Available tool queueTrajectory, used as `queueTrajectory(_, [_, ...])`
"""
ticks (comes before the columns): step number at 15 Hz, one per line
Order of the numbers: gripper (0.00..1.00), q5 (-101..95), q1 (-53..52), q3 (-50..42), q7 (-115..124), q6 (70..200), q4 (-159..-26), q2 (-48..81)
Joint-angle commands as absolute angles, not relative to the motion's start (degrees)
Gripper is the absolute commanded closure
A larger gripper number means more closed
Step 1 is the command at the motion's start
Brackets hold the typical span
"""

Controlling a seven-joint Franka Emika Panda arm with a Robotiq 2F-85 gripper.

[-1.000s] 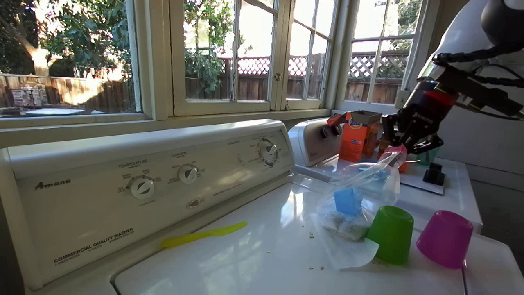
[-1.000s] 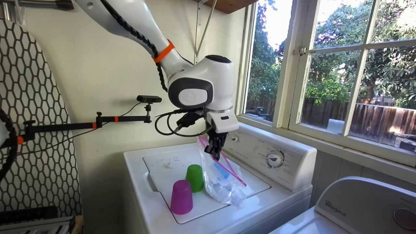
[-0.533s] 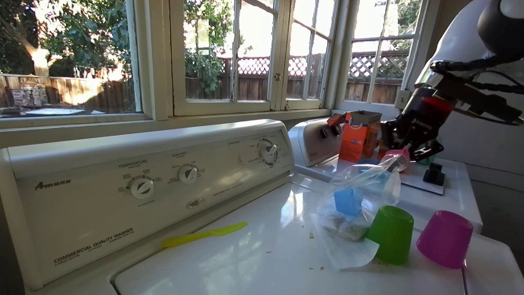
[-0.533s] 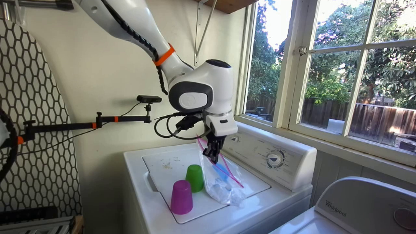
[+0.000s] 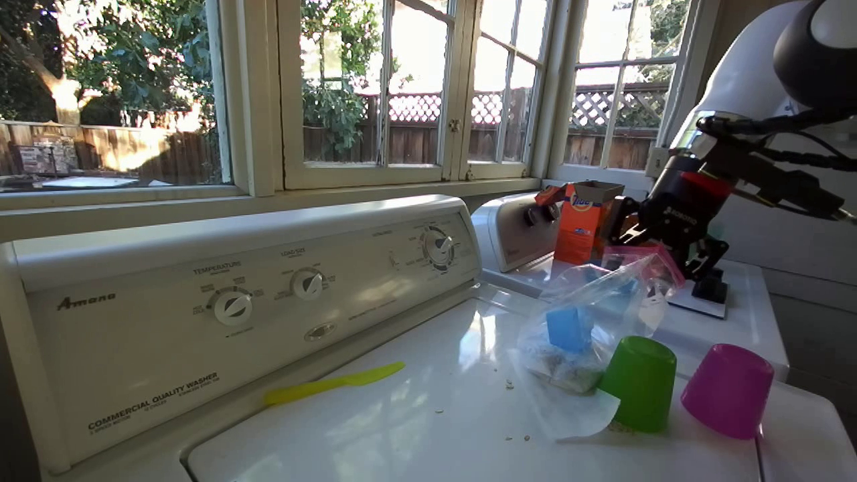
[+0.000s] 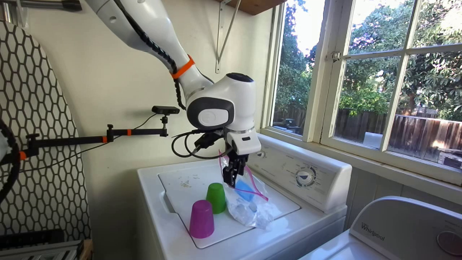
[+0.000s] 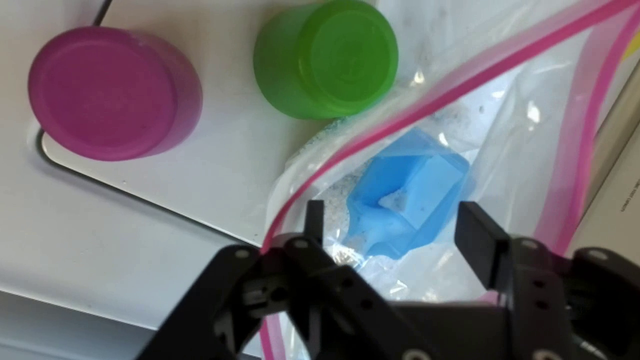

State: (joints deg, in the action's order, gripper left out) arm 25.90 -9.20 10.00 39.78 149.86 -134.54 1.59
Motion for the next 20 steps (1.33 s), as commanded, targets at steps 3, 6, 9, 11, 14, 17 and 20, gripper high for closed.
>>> queueTrajectory(3, [0.00,26.35,-10.20,10.47,37.96,157.32,-133.86,4.41])
queueTrajectory(6, [0.00,26.62,-10.10,10.46,36.56,160.61,-133.95,4.54])
queueTrajectory(9, [0.09,27.29,-9.87,10.36,35.93,160.95,-133.80,4.44])
queueTrajectory(11, [0.34,27.12,-9.81,10.18,35.99,161.08,-133.75,4.39])
queueTrajectory(14, [0.58,27.06,-9.75,9.99,36.00,161.28,-133.69,4.26])
queueTrajectory(17, [0.82,26.66,-9.55,9.70,36.46,161.51,-133.59,4.59])
queueTrajectory(20, [1.00,25.62,-9.58,9.22,37.35,161.71,-133.81,5.24])
